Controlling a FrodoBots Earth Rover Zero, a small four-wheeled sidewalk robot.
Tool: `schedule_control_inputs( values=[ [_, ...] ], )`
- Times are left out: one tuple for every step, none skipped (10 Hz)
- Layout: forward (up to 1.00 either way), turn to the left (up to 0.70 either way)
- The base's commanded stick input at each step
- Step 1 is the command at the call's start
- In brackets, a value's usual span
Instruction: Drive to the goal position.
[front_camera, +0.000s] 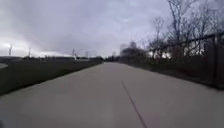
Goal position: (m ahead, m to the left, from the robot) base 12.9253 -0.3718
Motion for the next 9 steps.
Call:
schedule_control_inputs(
  values=[
    [1.0, 0.02],
    [1.0, 0.02],
    [1.0, 0.02],
    [1.0, 0.02],
    [1.0, 0.0],
    [1.0, 0.0],
    [1.0, 0.0],
    [1.0, 0.0],
    [1.0, 0.0]
  ],
)
